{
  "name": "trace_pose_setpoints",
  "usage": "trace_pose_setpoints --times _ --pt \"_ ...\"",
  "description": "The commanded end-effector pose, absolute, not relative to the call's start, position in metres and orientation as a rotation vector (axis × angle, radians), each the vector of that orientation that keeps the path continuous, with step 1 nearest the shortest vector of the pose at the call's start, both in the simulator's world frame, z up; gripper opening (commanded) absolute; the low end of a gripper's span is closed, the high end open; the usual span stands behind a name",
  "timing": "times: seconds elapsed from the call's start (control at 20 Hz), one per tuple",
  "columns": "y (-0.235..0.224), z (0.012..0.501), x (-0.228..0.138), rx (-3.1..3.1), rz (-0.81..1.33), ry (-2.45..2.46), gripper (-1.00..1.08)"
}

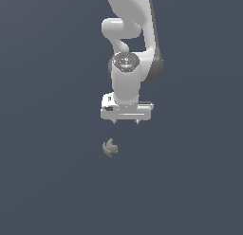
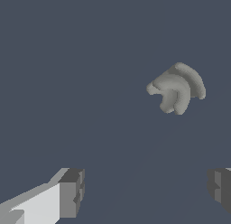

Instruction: Pick up the object and move it to a goal position.

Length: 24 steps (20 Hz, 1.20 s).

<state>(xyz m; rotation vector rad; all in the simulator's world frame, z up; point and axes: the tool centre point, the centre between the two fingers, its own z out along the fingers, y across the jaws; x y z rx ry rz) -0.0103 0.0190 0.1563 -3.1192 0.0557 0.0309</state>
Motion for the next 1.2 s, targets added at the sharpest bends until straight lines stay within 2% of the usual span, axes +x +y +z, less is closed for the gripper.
trace_pose_setpoints --times 0.0,0.45,1.15 --pt "0.019 0.156 -0.01 -3.119 0.031 0.056 1.0" --pt "0.04 0.169 -0.007 -3.097 -0.019 0.065 1.0" --pt "0.031 0.162 0.001 -3.105 -0.017 -0.036 1.0"
